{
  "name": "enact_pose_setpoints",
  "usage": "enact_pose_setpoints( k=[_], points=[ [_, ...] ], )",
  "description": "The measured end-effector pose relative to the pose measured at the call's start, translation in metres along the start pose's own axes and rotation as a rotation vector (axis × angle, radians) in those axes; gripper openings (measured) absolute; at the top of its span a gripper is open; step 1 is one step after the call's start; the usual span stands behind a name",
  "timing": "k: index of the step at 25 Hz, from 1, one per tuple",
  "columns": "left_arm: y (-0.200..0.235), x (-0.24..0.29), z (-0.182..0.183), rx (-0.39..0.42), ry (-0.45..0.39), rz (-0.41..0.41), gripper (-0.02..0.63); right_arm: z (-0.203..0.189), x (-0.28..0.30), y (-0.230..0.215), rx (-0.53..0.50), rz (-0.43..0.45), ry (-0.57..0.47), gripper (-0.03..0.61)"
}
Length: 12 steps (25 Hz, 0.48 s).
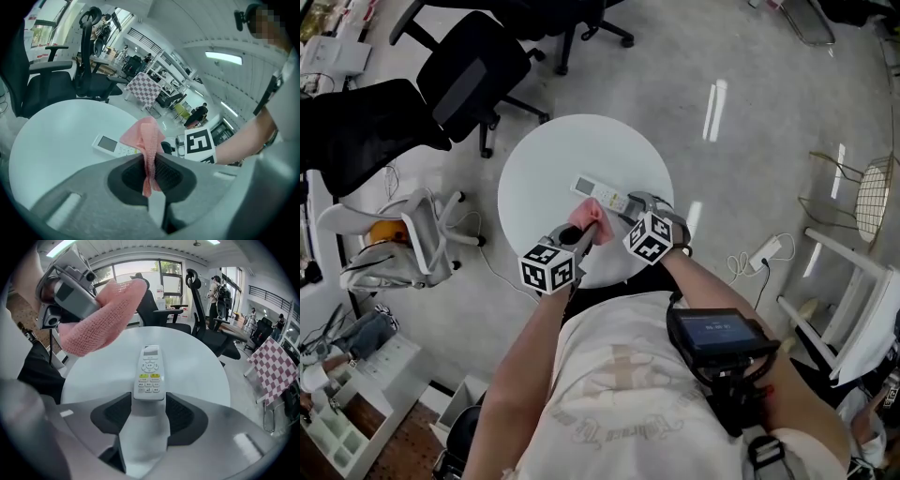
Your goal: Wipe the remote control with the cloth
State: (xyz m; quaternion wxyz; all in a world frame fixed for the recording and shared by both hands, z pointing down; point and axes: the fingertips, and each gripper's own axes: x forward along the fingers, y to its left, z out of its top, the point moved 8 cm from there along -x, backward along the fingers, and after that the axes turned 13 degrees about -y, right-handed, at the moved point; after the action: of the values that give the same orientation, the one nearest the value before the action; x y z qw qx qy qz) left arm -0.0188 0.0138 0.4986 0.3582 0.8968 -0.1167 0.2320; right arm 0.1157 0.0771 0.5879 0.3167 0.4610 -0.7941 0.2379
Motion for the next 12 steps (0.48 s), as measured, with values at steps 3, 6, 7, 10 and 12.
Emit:
enact_pose_setpoints(
  k=[3, 6, 7, 10, 12],
  points=[
    [0.001, 0.012, 0.0, 0.006, 0.038, -0.011, 0.021, -0.002, 0.002, 0.0, -0.027, 0.003, 0.004, 0.209],
    [0.003, 0.031, 0.001, 0.027, 0.103, -0.025, 0.021, -0.002, 0.002, -0.001, -0.048, 0.011, -0.006, 0.206],
    [0.005, 0.038, 0.002, 0.034, 0.129, -0.027, 0.021, -0.002, 0.002, -0.002, -0.051, 0.013, -0.011, 0.206],
    [0.009, 0.063, 0.002, 0.062, 0.217, -0.028, 0.021, -0.003, 0.003, -0.003, -0.051, 0.018, -0.028, 0.206],
    [0.012, 0.08, 0.001, 0.072, 0.281, -0.033, 0.021, -0.004, 0.004, -0.003, -0.048, 0.021, -0.039, 0.205]
  ],
)
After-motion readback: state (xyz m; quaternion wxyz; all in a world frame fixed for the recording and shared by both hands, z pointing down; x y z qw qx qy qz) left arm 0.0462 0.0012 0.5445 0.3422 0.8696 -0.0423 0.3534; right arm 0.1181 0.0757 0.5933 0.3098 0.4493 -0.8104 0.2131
